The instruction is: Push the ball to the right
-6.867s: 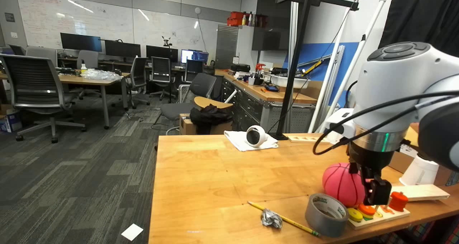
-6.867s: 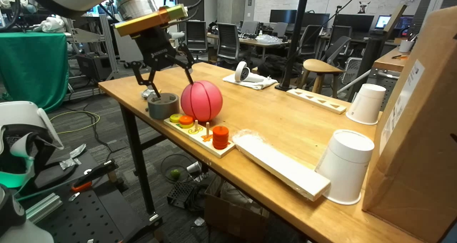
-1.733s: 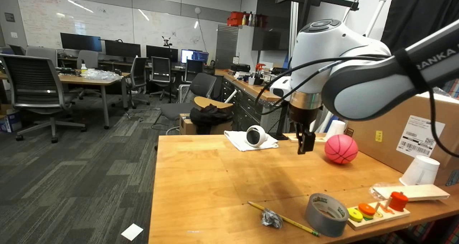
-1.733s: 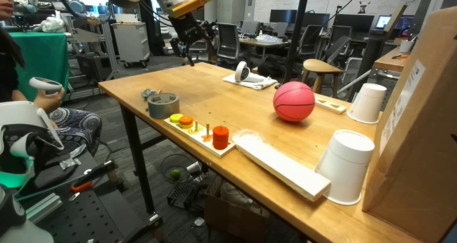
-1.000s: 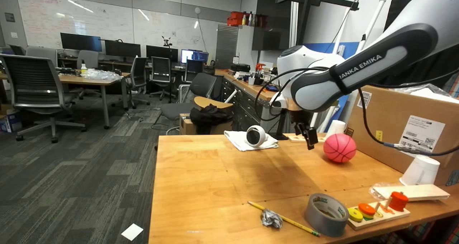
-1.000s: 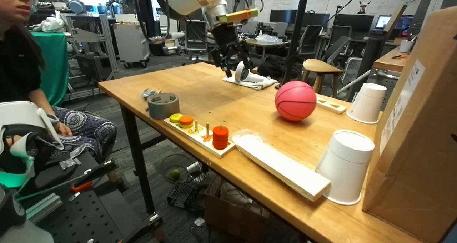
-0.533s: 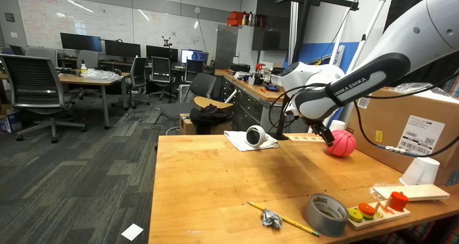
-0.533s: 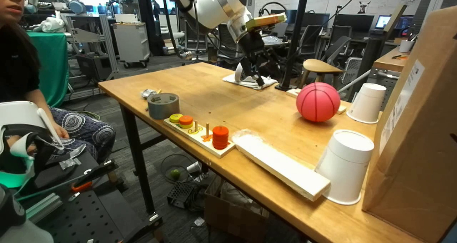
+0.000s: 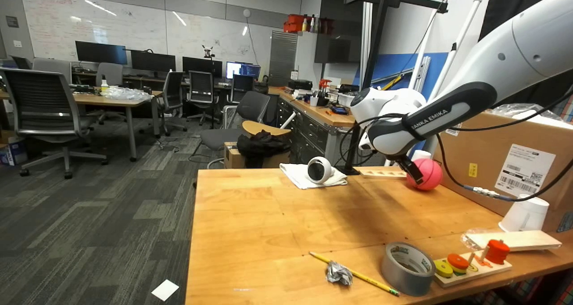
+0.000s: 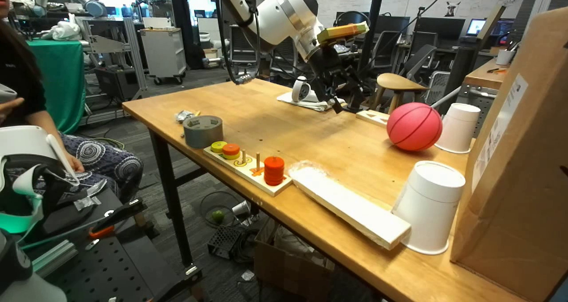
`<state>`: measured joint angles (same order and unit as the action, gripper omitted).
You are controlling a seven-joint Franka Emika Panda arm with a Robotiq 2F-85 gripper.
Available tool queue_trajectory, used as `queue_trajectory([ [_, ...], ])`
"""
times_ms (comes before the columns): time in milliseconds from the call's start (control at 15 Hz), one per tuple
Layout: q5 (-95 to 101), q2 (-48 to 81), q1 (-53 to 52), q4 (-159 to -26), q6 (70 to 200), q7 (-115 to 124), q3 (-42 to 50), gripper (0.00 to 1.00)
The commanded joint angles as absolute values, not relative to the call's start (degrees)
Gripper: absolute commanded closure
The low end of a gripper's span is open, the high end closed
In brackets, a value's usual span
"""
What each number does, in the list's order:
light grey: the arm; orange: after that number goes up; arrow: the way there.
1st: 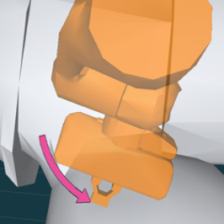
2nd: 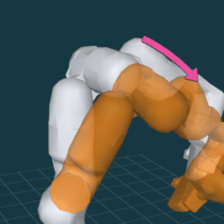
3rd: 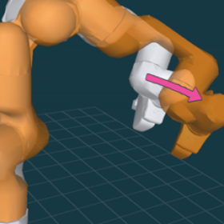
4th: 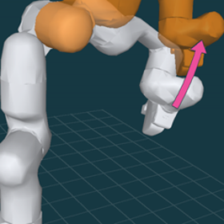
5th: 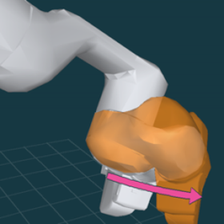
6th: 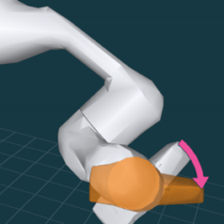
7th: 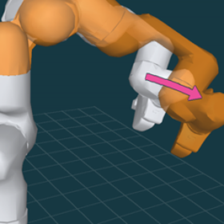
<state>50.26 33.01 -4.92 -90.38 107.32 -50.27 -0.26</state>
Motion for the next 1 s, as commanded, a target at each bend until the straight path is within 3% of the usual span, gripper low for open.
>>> queue_trajectory([
  [0,50.61,33.07,-4.28,-90.10,106.82,-50.16,-1.18,0.00],
  [667,50.88,34.85,-4.16,-89.72,114.51,-50.37,-2.96,0.00],
  [933,50.36,39.97,-3.48,-84.30,104.56,-50.71,0.58,0.00],
])
